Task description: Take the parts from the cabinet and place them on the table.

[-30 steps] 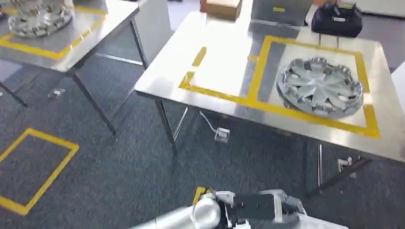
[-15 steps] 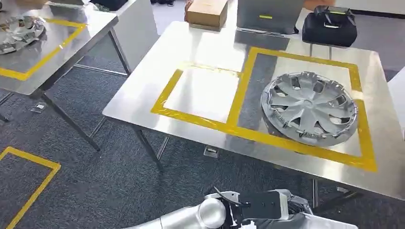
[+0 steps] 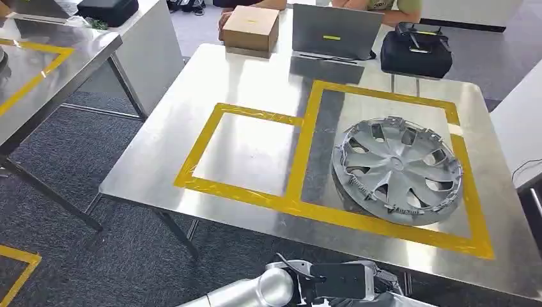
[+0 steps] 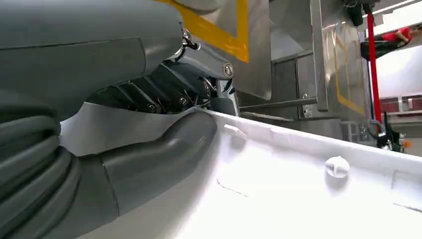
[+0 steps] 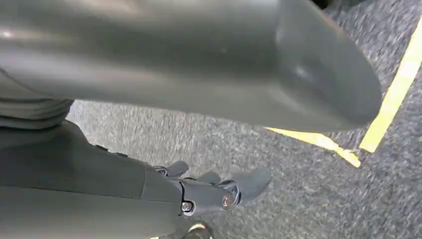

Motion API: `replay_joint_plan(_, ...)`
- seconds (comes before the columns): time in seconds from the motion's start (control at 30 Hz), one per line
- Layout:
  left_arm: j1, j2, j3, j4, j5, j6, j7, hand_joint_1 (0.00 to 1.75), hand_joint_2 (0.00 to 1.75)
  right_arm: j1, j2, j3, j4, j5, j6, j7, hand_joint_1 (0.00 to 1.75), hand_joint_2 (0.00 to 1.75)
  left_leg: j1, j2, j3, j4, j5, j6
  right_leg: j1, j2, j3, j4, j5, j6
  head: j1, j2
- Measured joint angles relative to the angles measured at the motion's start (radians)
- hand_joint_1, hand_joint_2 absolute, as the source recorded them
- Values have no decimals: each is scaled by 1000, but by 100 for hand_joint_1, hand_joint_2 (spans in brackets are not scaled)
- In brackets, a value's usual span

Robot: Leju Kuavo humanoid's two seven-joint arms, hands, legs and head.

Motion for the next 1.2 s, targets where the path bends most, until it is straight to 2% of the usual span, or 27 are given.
replay_joint_plan(0.03, 0, 0, 0, 1, 0, 0, 0, 175, 175, 0, 0, -3, 0, 0, 4, 0, 0, 0, 0, -3, 0, -1, -2, 1, 0, 0, 1, -3, -1, -1, 0, 0)
replay_joint_plan(0.17, -1, 0, 1, 9, 0, 14, -9, 175, 175, -2, 4, -7, 0, 5, 10, 16, 0, 0, -2, -11, 1, 0, -18, 18, 0, -3, 7, -5, -1, -1, 0, 0)
replay_joint_plan(0.27, -2, 0, 2, 14, -1, 26, -10, 175, 175, -5, 7, -7, 0, 6, 16, 19, 0, 0, -5, -12, 1, 1, -23, 21, -1, -6, 17, -22, -14, 2, 0, 0)
replay_joint_plan(0.3, -2, 0, 2, 14, -1, 27, -12, 175, 175, -5, 8, -8, 0, 3, 16, 19, 0, 0, -7, -11, 1, 3, -24, 23, -4, -7, 20, -28, -19, 14, 0, 0)
replay_joint_plan(0.33, -2, 0, 2, 15, -1, 30, -12, 175, 175, -5, 9, -10, 0, 3, 16, 19, 0, 0, -7, -10, 1, 4, -24, 23, -5, -6, 21, -28, -20, 26, 0, 0)
replay_joint_plan(0.47, -2, 0, 2, 14, -1, 34, -14, 175, 175, -5, 12, -13, 0, 2, 15, 21, 0, 0, -7, -10, 8, 3, -24, 22, -4, -7, 26, -30, -19, 28, 0, 0)
replay_joint_plan(0.6, -6, -1, 1, 14, -15, 59, 26, 175, 175, -5, 12, -17, 0, 0, 14, 20, 0, 0, -6, -10, 15, 1, -23, 21, -3, -7, 32, -30, -18, 28, 0, 0)
replay_joint_plan(0.73, -36, -9, -14, 29, -14, 219, 72, 175, 175, -5, 15, -24, 0, 4, 13, 18, 0, 0, -5, -10, 19, 0, -22, 20, -3, -7, 36, -30, -18, 28, 0, 0)
replay_joint_plan(0.83, -87, -11, -43, 47, -42, 310, 82, 175, 175, -10, 19, -24, 0, 11, 15, 19, 0, 0, -5, -9, 21, -1, -22, 19, -3, -6, 36, -29, -18, 27, 0, 0)
replay_joint_plan(0.9, -131, -11, -66, 57, -96, 399, 111, 175, 175, -13, 20, -24, 0, 15, 18, 20, 0, 0, -5, -10, 22, -2, -21, 19, -3, -7, 37, -29, -18, 27, 0, 0)
replay_joint_plan(1.0, -205, -12, -125, 75, -228, 550, 198, 175, 175, -18, 23, -24, 0, 38, 33, 20, 0, 0, -5, -10, 22, -2, -21, 18, -2, -7, 37, -29, -18, 27, 0, 0)
replay_joint_plan(1.2, -320, -11, -185, 145, -387, 646, 308, 175, 175, -44, 34, -6, 0, 87, 68, 42, 0, 0, -5, -10, 22, -2, -21, 18, -2, -6, 37, -29, -18, 27, 0, 0)
